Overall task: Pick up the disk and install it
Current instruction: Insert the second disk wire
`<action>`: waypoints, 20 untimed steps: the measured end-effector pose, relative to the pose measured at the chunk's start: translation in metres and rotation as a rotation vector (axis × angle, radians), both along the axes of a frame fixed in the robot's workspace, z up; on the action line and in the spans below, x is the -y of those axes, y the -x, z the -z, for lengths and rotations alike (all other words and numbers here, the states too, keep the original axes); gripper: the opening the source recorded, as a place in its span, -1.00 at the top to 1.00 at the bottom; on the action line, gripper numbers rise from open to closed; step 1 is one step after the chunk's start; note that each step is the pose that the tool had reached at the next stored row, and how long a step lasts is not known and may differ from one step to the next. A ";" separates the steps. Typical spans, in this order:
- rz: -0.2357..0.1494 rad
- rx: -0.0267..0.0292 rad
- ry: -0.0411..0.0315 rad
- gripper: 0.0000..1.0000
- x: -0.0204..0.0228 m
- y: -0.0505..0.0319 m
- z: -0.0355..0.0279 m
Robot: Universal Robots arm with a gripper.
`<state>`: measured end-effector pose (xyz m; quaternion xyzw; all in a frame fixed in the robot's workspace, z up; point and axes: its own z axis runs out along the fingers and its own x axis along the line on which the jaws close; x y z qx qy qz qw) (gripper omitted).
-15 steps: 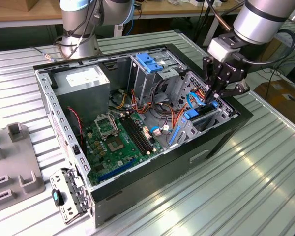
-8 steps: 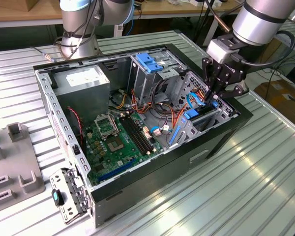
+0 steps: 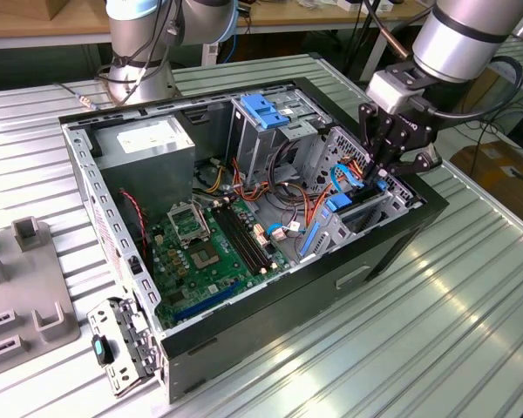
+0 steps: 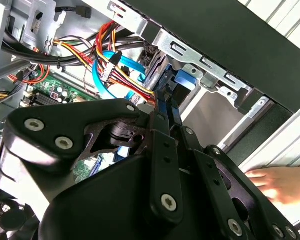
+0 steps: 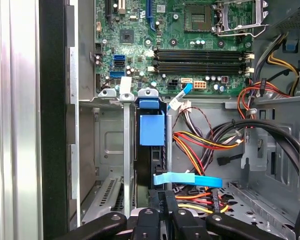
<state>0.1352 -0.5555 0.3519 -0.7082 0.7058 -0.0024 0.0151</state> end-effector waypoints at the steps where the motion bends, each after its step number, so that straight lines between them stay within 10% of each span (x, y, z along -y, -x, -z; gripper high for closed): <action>1: 0.000 0.0000 0.0000 0.68 0.0000 0.0000 0.0002; 20: 0.000 -0.0045 0.0000 0.68 0.0000 0.0000 0.0027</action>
